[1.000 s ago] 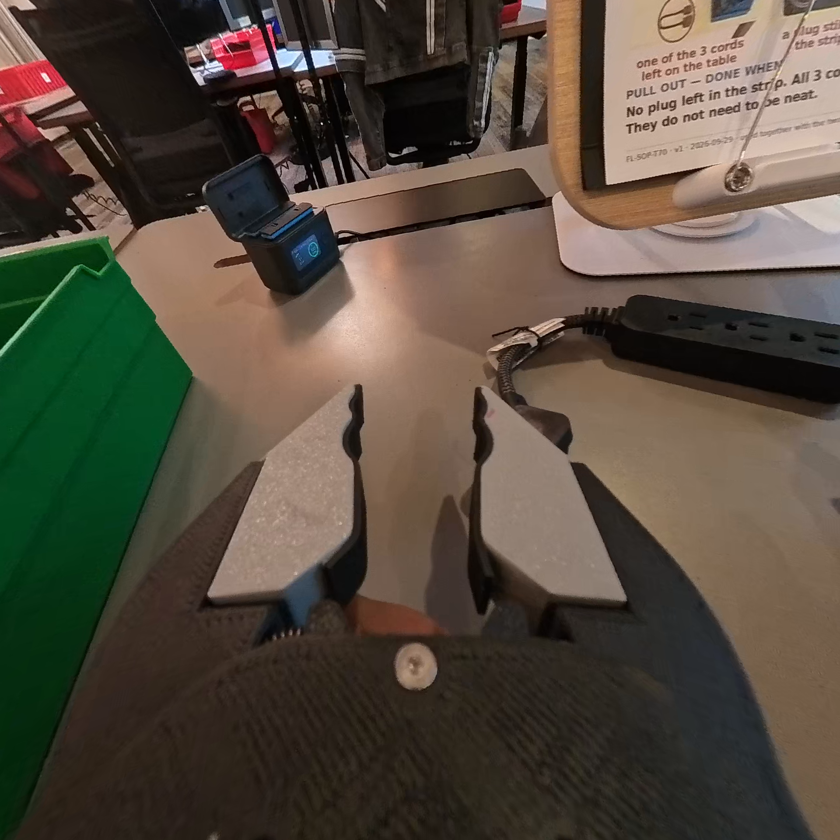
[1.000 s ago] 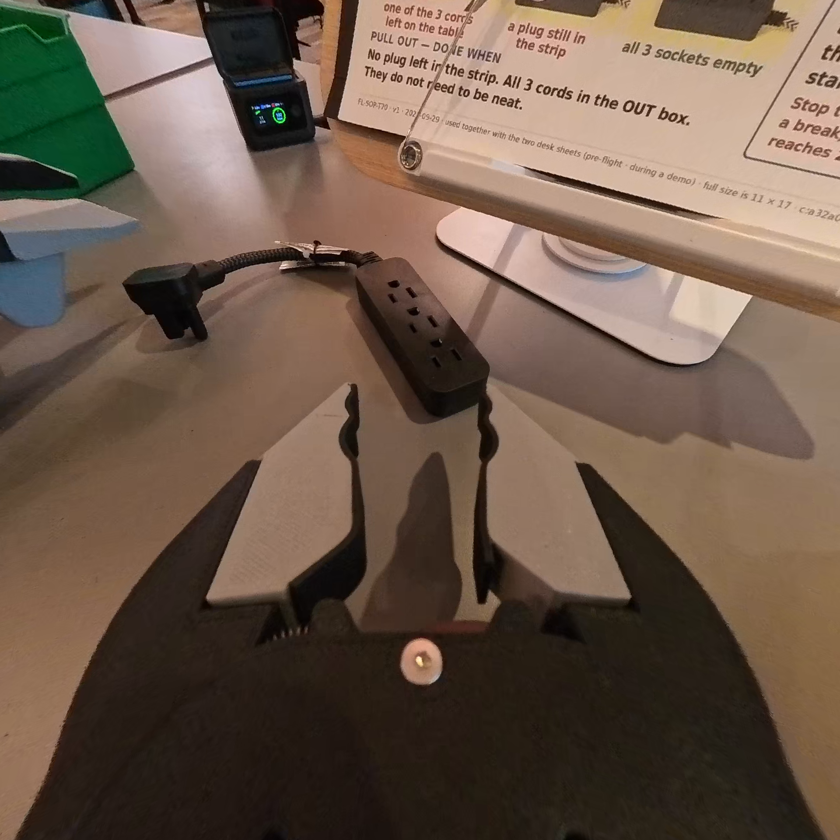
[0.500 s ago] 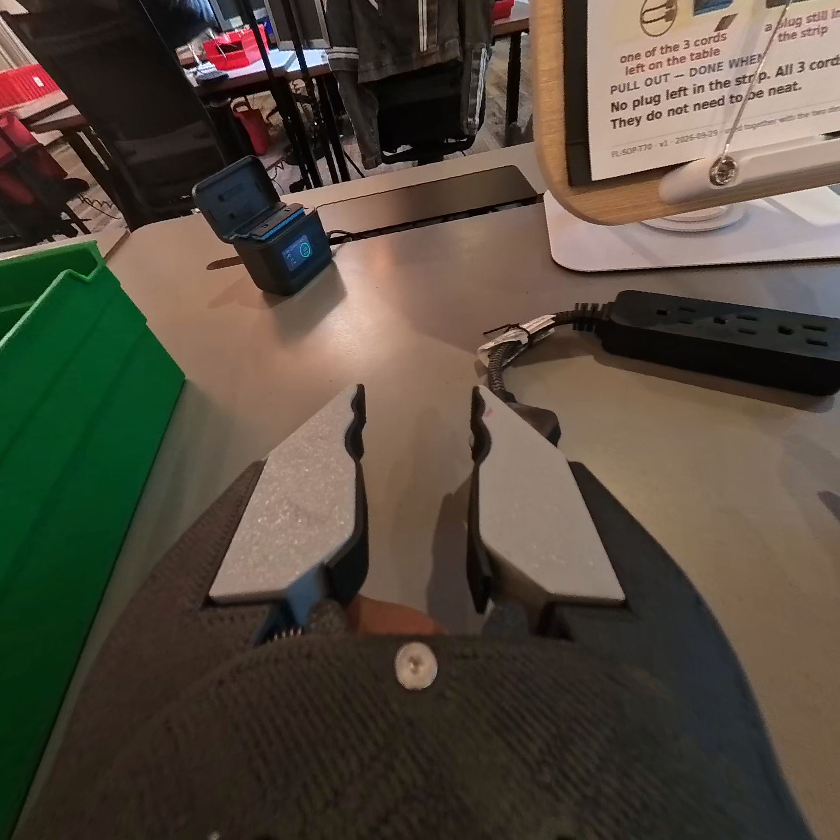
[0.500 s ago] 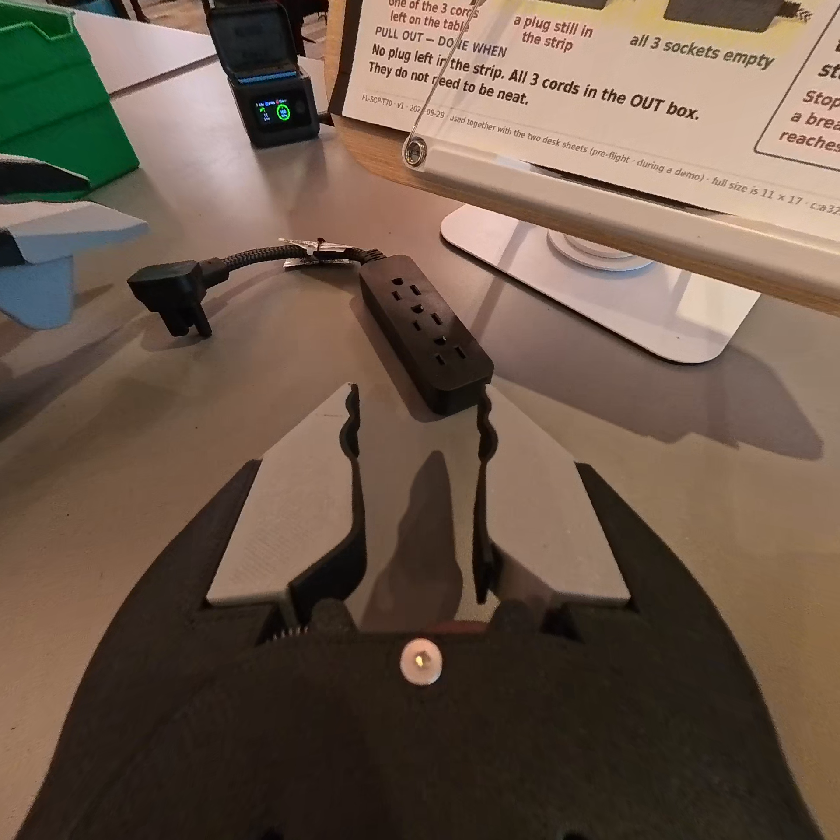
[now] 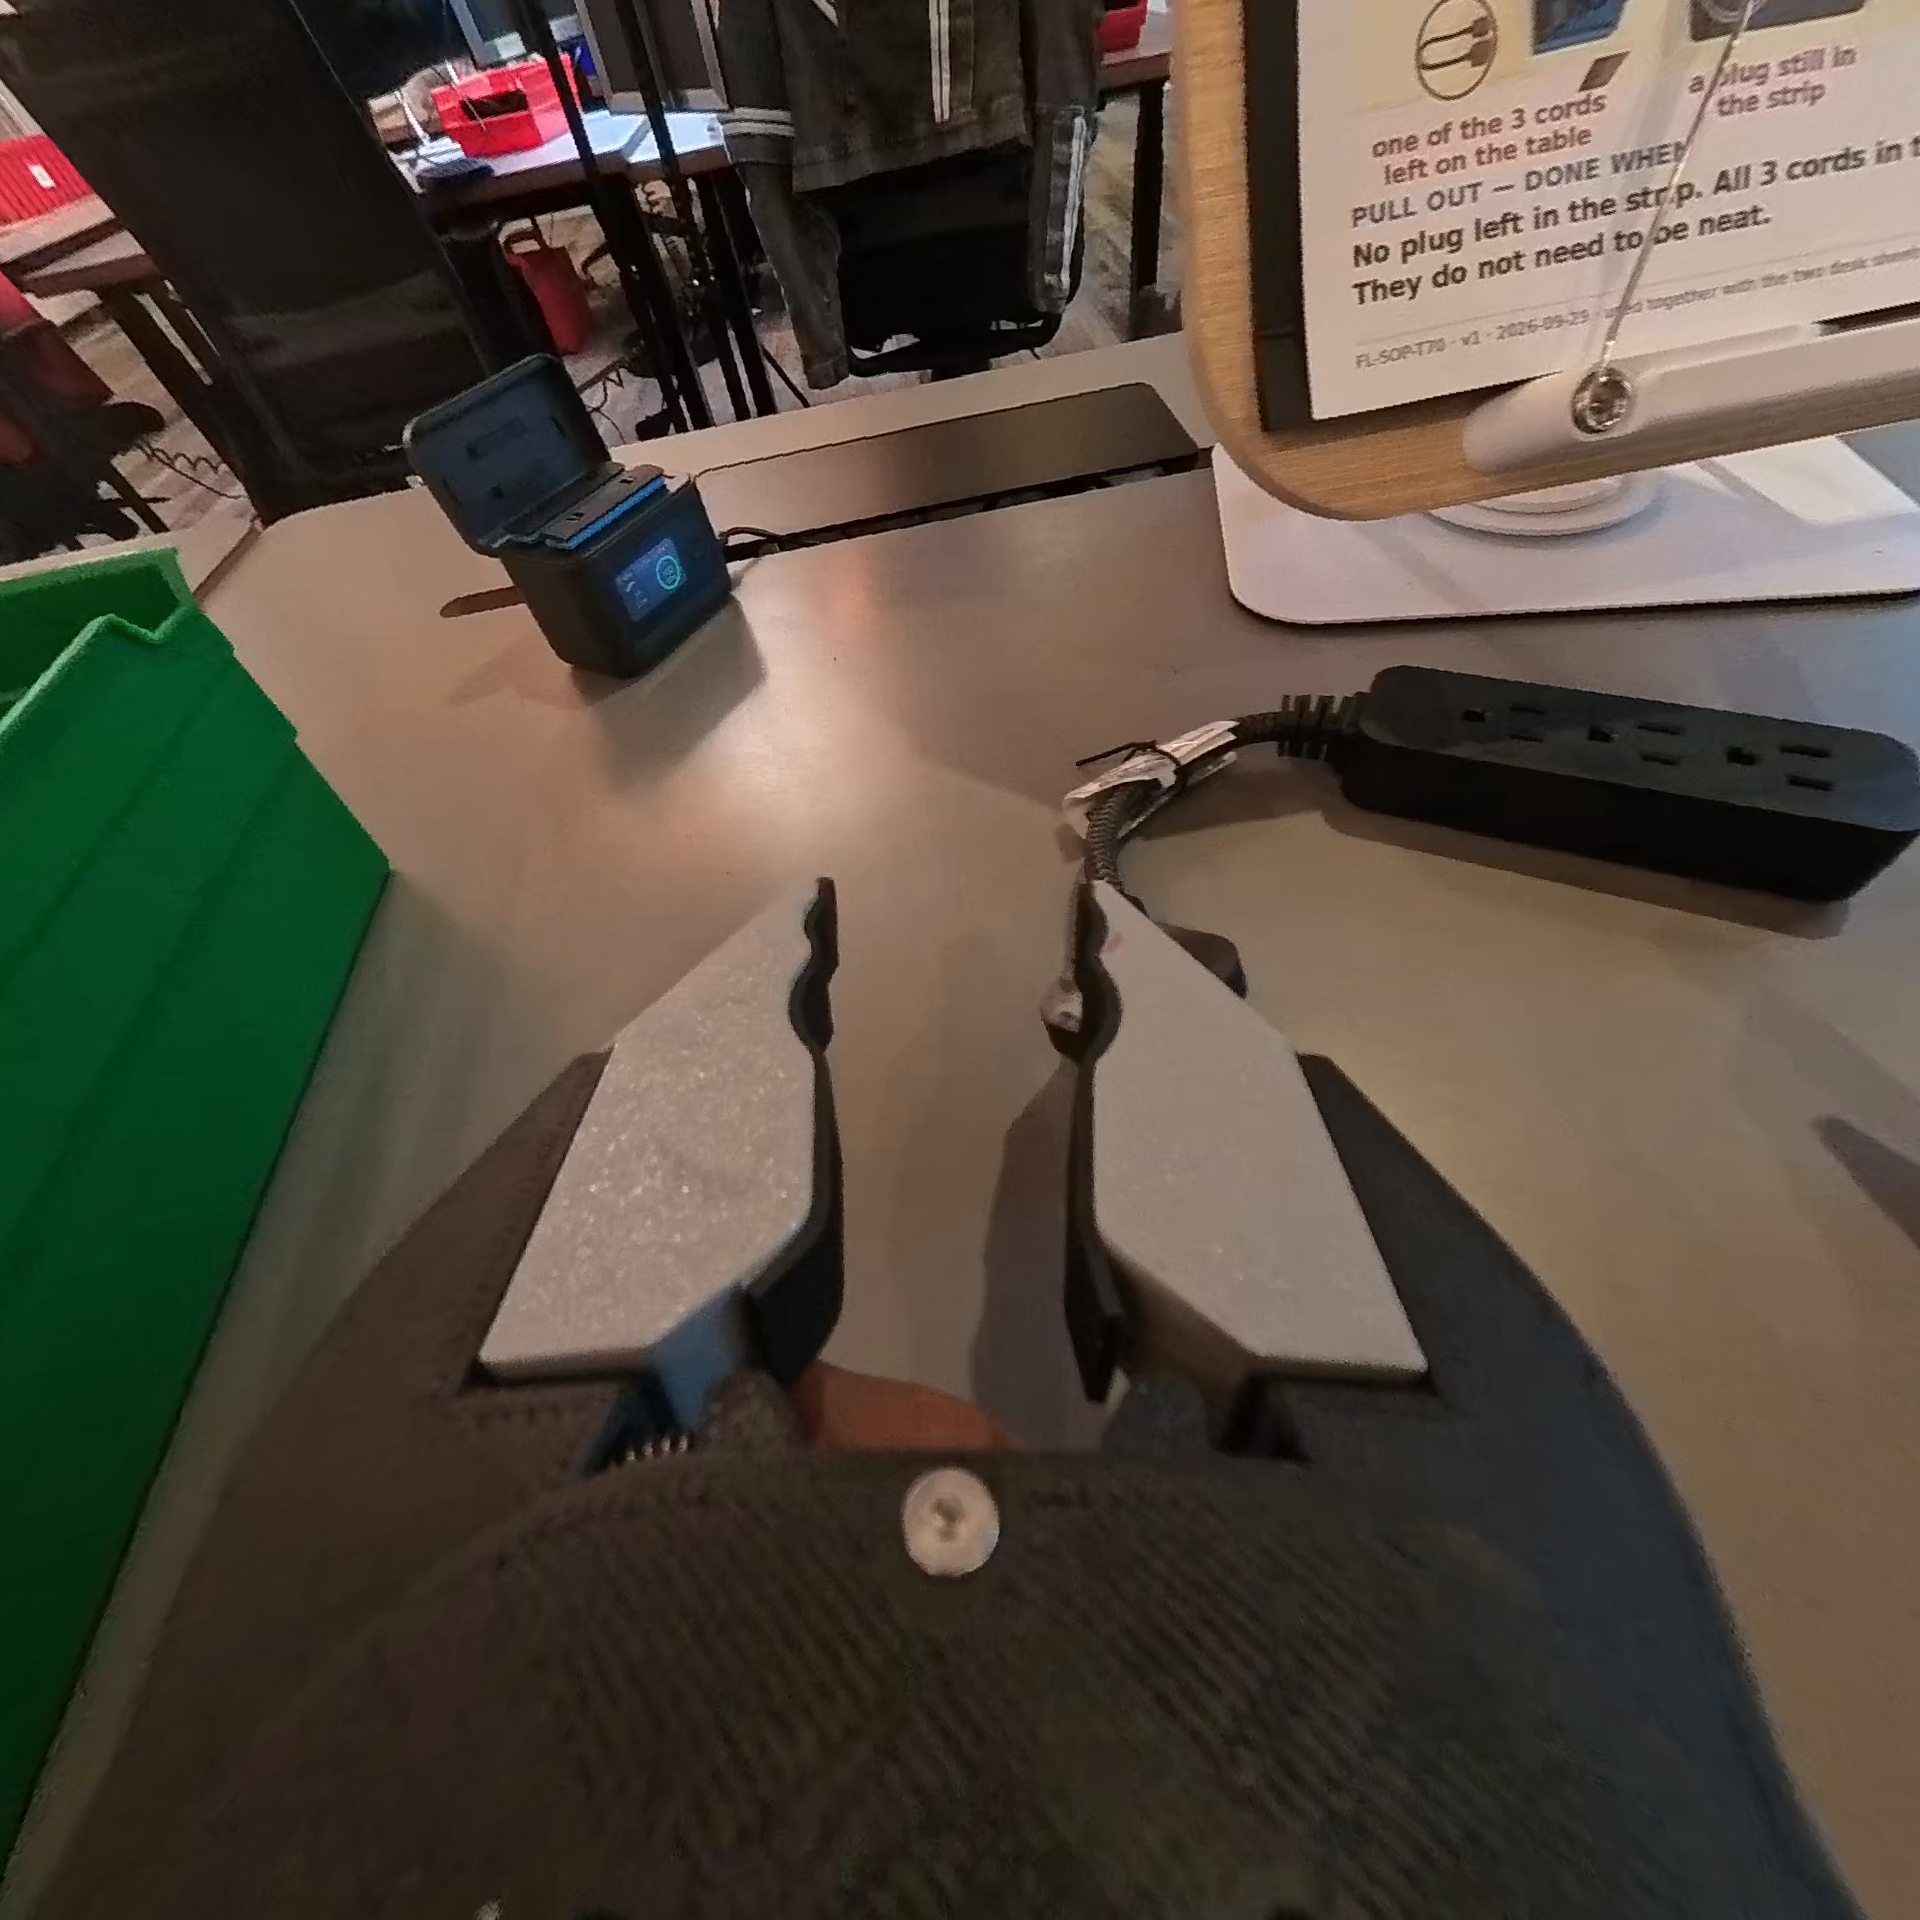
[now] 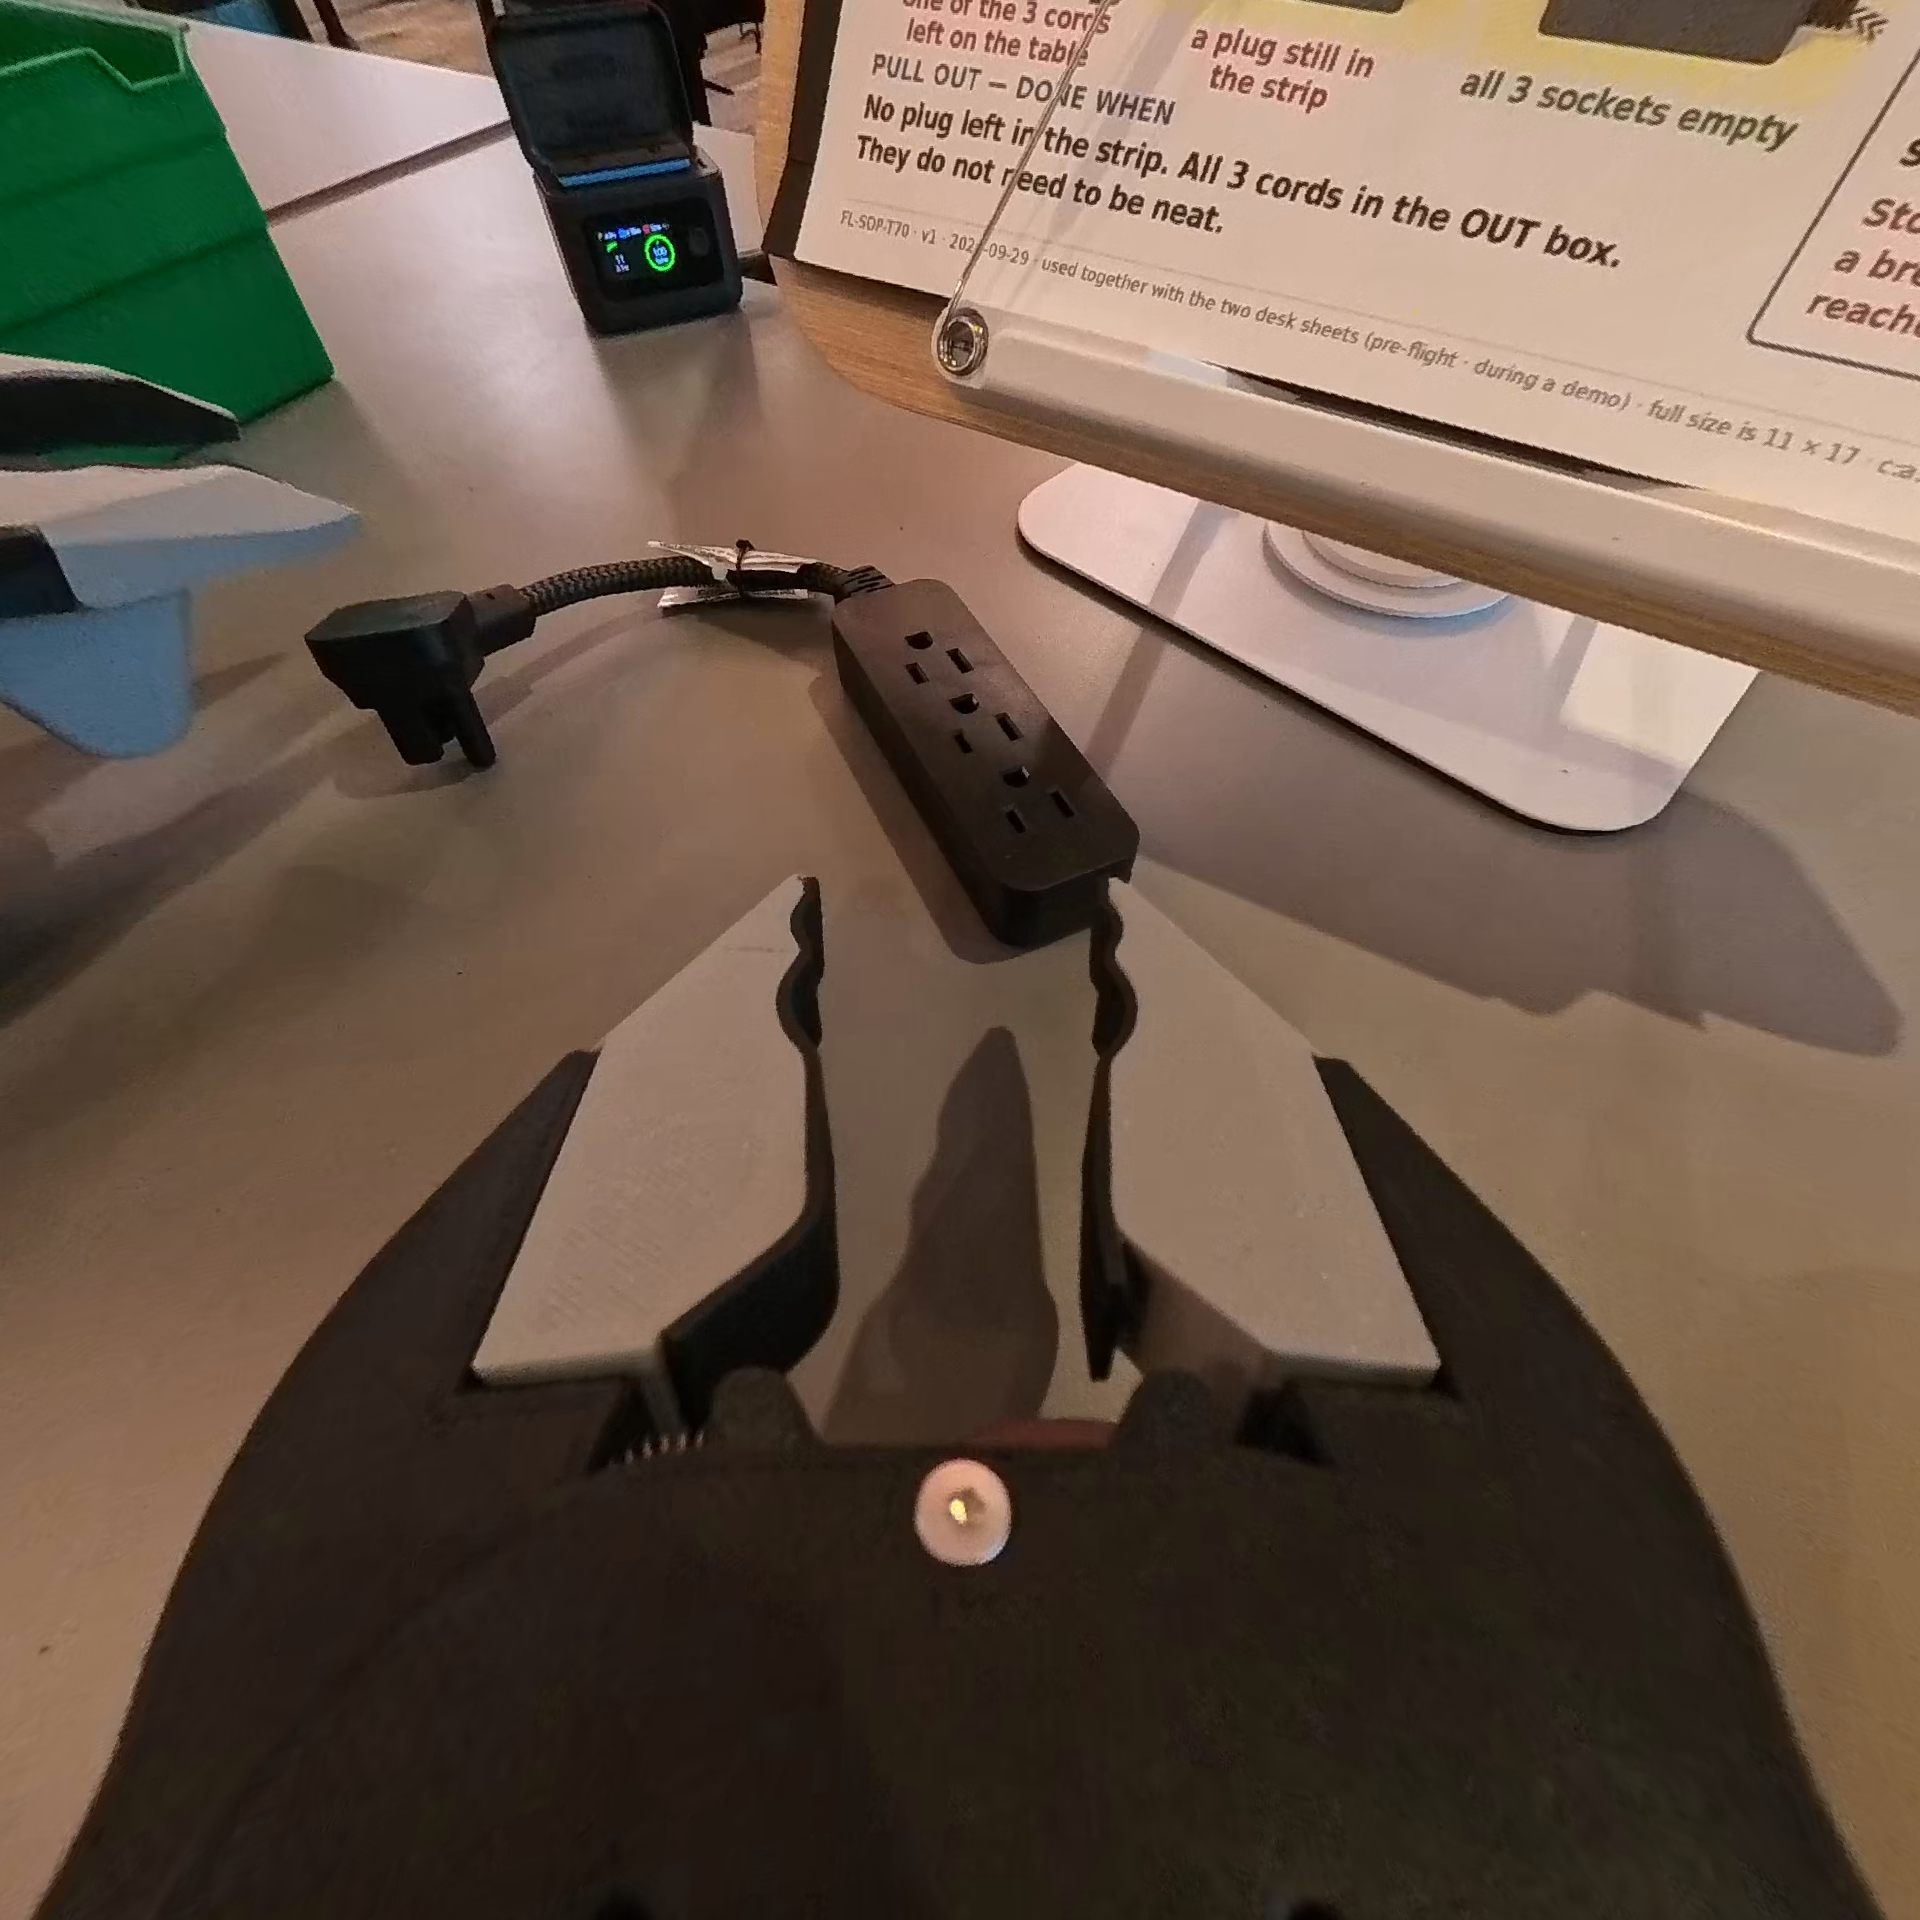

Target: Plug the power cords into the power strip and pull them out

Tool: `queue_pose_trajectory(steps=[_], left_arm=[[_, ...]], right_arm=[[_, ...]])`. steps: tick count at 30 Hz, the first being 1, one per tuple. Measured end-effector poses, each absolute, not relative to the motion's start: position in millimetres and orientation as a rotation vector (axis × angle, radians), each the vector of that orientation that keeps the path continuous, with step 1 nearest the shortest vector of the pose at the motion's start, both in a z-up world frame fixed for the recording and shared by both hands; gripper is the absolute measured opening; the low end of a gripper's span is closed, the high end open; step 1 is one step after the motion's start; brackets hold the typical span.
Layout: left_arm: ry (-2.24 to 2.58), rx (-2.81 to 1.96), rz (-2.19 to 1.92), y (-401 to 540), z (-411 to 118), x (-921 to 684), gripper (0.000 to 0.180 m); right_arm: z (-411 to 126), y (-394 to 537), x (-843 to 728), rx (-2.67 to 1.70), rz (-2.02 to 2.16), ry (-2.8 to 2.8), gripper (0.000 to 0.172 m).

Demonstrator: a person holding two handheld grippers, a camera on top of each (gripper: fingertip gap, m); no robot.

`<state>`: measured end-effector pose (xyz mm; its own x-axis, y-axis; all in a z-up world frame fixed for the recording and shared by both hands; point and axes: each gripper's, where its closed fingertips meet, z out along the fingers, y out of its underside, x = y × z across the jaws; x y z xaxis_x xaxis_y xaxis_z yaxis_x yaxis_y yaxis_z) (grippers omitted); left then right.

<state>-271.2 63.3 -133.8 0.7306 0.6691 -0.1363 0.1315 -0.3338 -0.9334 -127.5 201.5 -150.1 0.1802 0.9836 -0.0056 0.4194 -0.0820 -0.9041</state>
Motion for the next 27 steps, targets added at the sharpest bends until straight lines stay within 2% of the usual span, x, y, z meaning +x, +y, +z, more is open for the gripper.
queue_pose_trajectory(steps=[27], left_arm=[[-0.607,-1.870,0.609,65.7,-135.9,-268.1,0.043]], right_arm=[[-151.8,200.8,-127.9,-1.645,0.869,-1.369,0.048]])
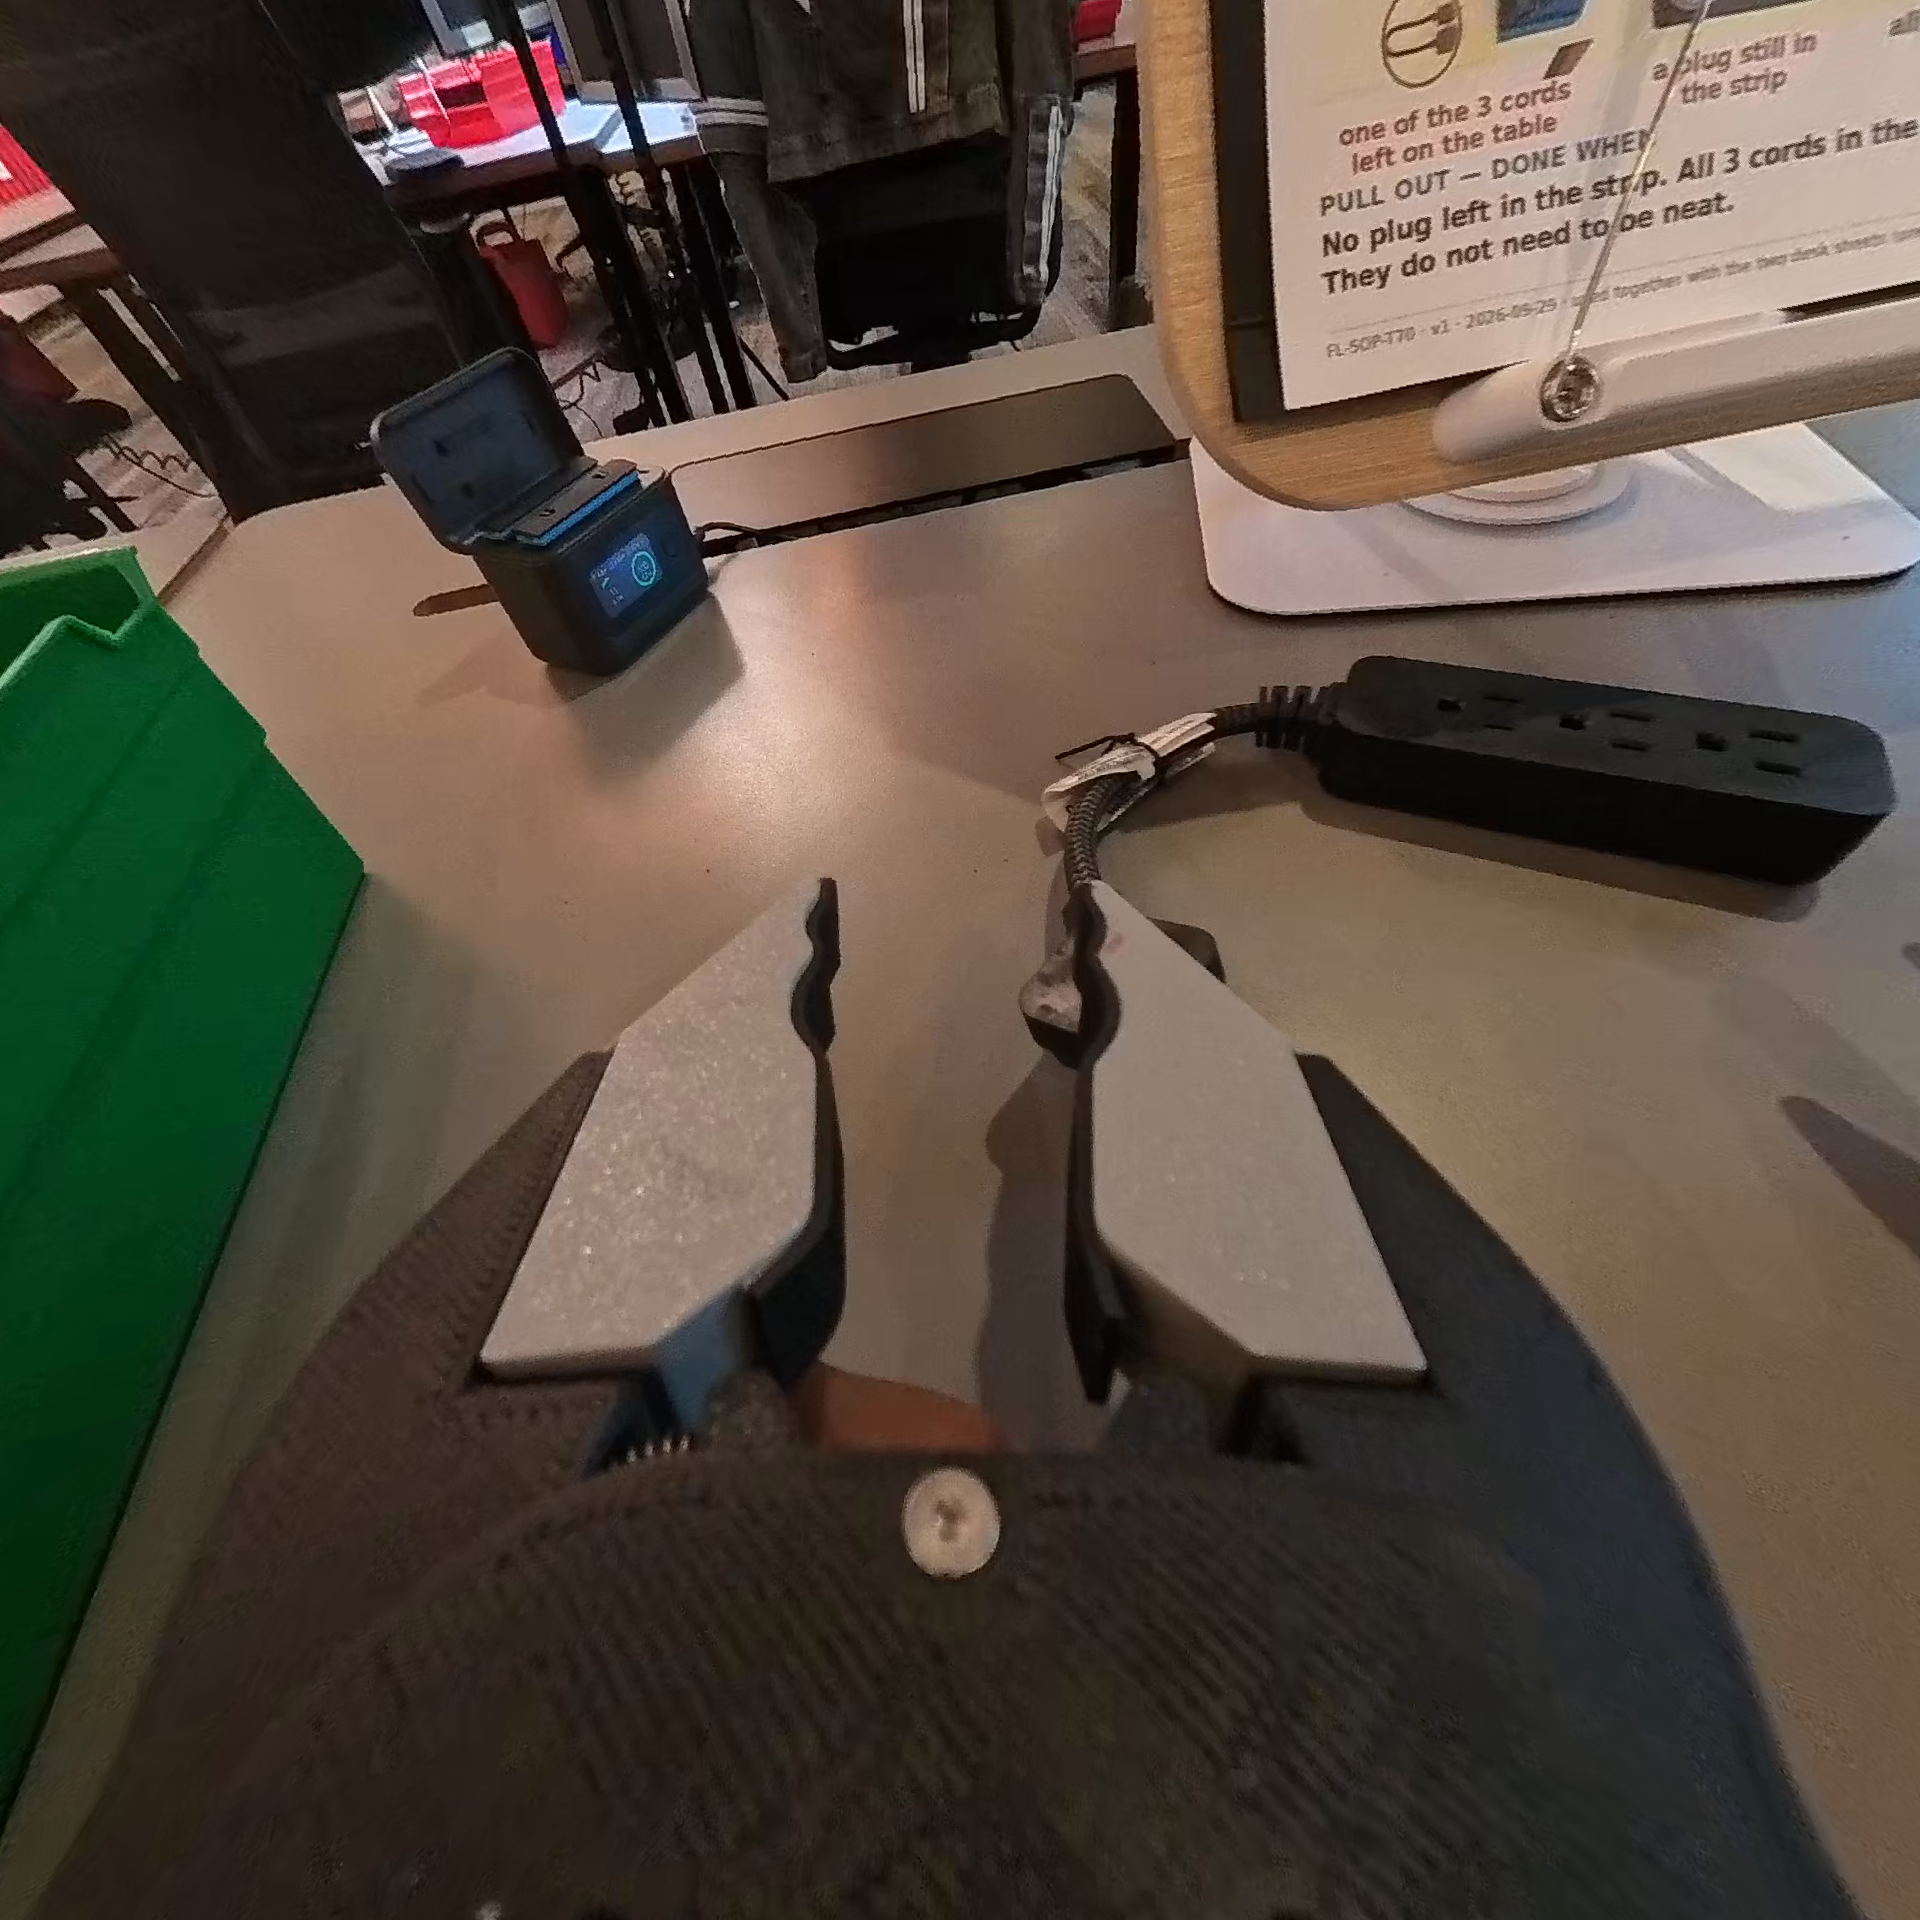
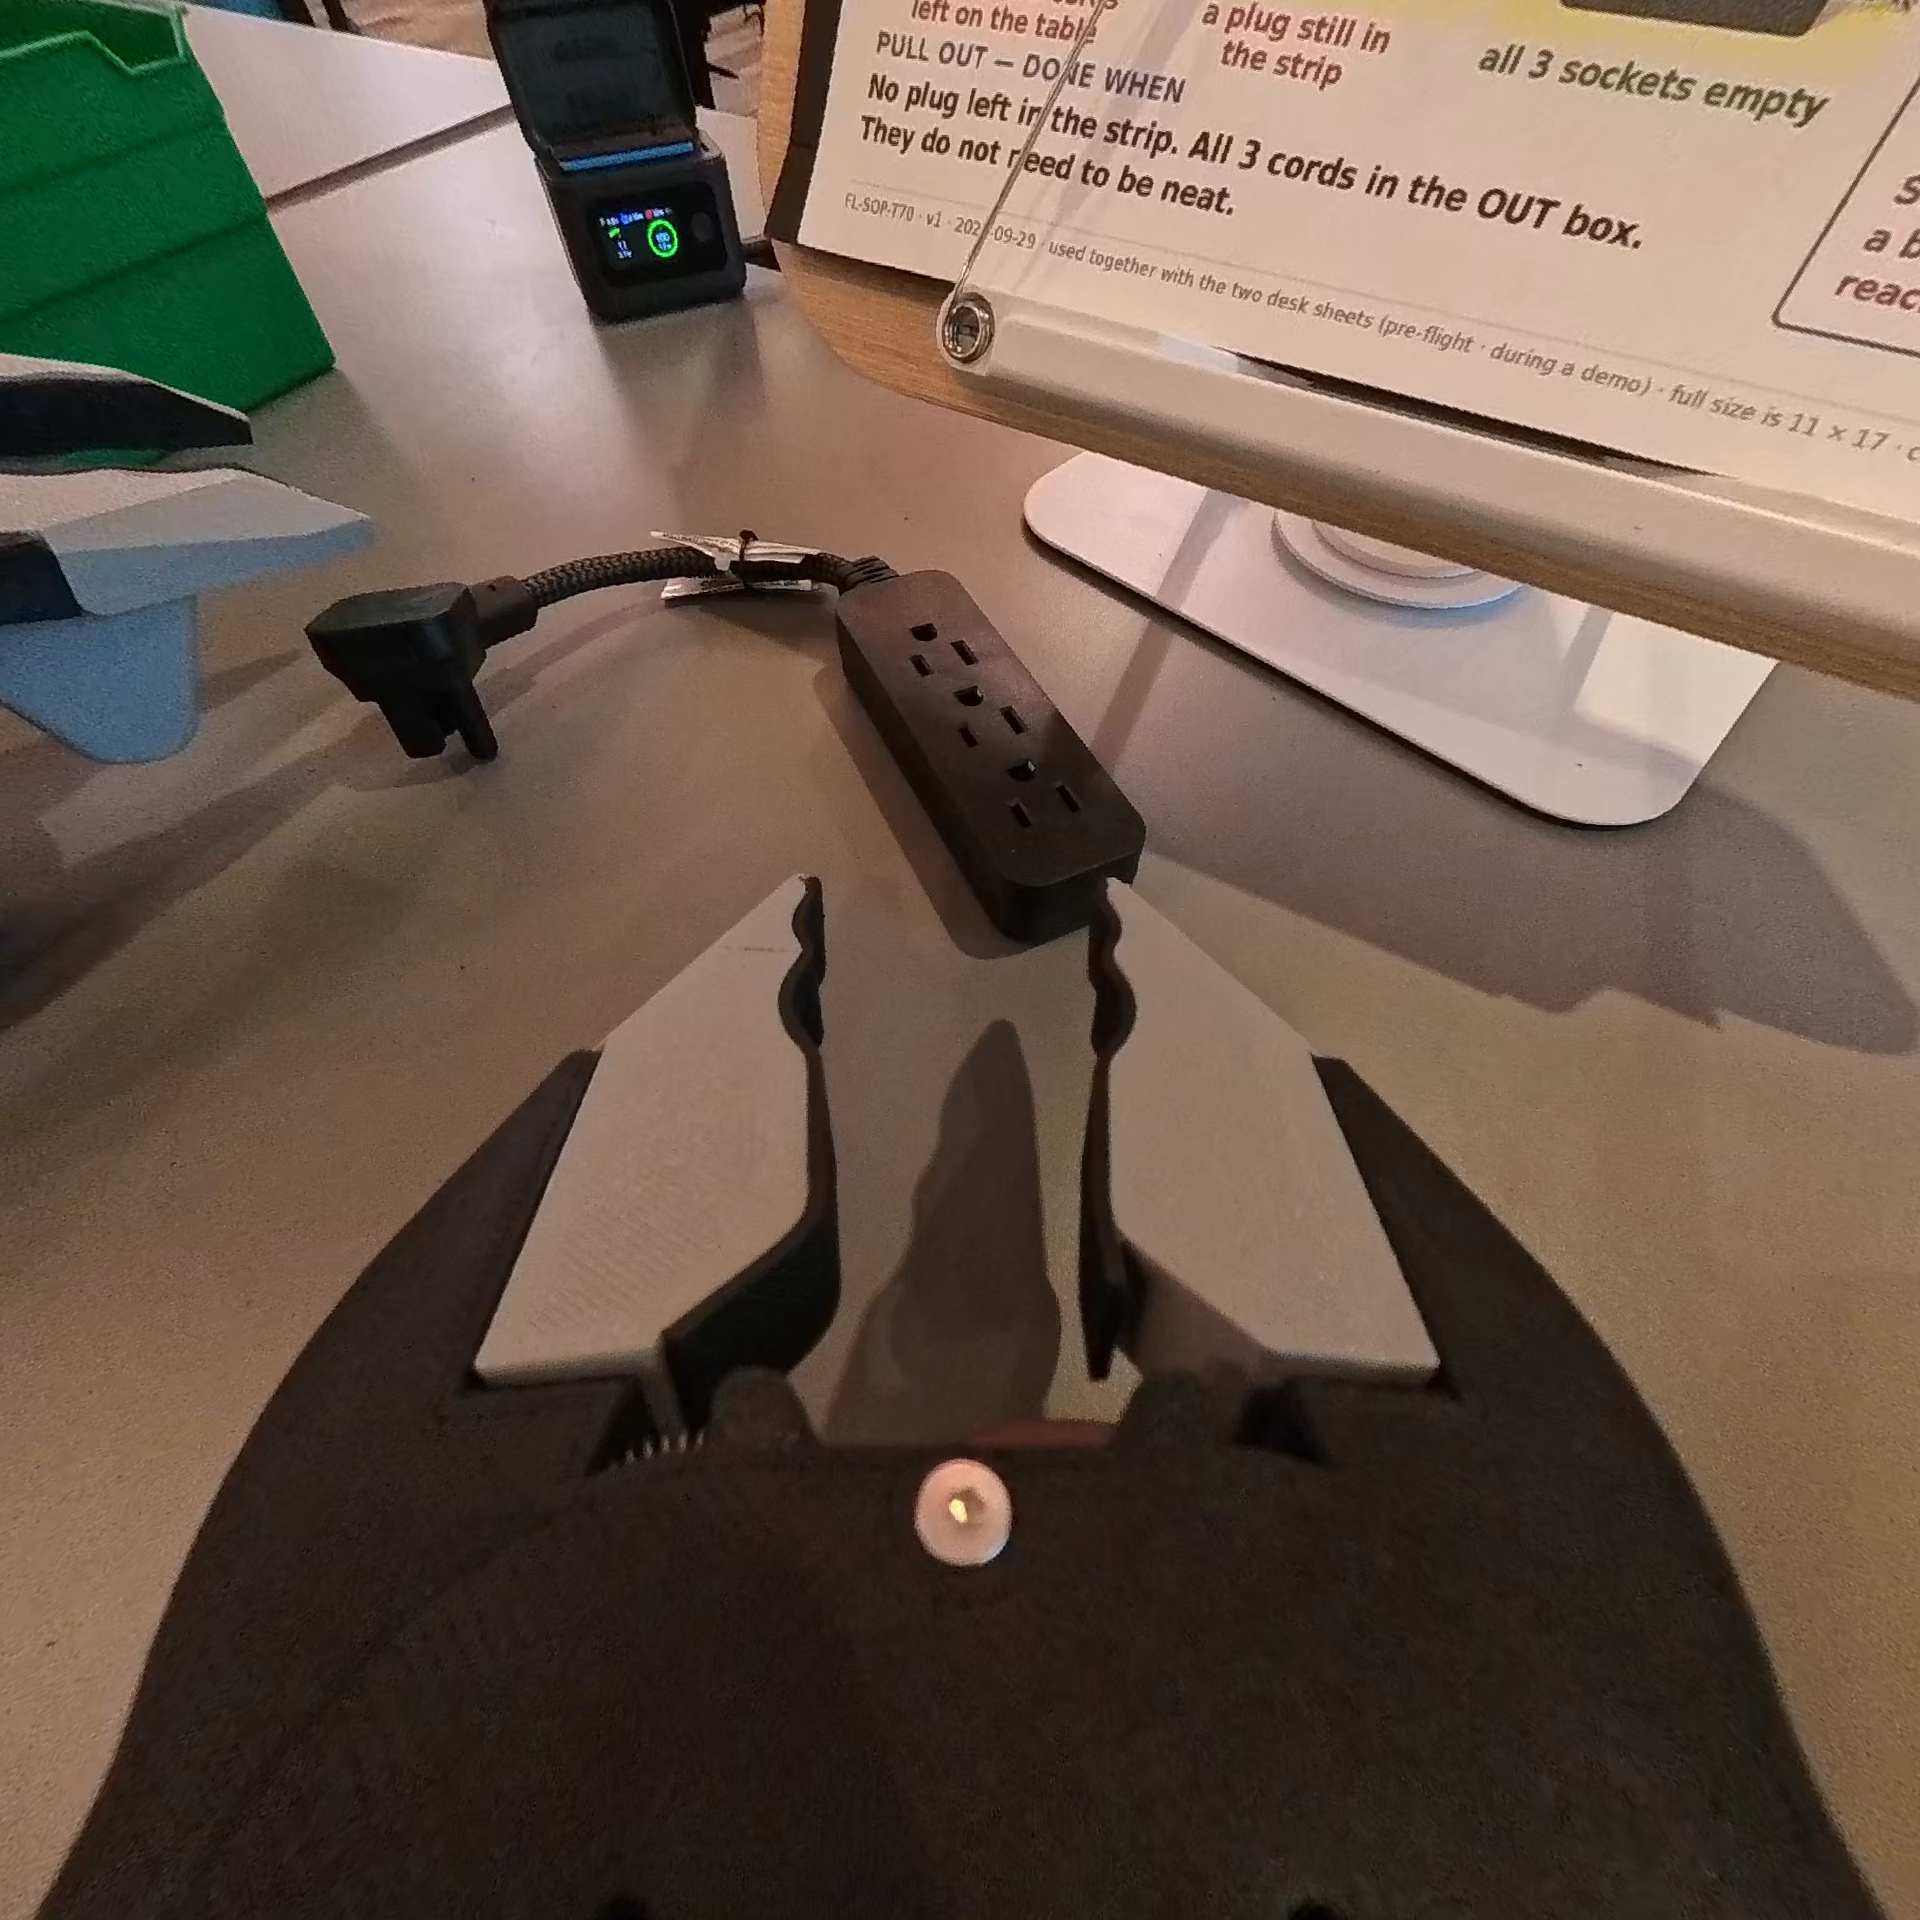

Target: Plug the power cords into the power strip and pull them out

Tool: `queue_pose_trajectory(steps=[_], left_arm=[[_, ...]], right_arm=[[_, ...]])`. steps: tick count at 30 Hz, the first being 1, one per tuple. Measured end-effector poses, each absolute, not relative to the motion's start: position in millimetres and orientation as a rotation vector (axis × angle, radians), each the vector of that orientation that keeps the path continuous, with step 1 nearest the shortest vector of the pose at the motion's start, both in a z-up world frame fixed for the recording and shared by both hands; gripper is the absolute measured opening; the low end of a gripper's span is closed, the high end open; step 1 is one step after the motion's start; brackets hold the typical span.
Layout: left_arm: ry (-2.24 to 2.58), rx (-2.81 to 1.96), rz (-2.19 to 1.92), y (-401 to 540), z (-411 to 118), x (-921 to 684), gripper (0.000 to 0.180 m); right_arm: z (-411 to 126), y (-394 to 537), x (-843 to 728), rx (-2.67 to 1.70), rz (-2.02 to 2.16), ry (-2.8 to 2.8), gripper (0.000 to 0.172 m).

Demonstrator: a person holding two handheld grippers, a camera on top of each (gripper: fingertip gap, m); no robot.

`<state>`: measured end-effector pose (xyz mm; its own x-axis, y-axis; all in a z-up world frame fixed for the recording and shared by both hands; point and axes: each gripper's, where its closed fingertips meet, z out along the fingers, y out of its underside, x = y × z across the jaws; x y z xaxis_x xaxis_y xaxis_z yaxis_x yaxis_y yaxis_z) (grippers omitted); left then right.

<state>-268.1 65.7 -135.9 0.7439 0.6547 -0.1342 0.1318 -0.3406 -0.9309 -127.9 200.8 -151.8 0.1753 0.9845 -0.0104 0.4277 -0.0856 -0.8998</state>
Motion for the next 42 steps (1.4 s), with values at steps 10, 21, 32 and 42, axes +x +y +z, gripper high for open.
queue_pose_trajectory(steps=[10,21,32,42], left_arm=[[-0.636,-1.848,0.506,64,-136,-267,0.043],[-0.534,-1.872,0.367,65,-117,-247,0.045],[-0.406,-1.884,0.398,-21,-6,-269,0.058],[-0.608,-2.186,0.590,-152,-16,-374,0.053]], right_arm=[[-154,200,-128,-1.653,0.872,-1.380,0.048],[-156,198,-130,-1.656,0.876,-1.401,0.048],[-155,195,-131,-1.641,0.874,-1.411,0.048],[-154,196,-130,-1.650,0.904,-1.395,0.048]])
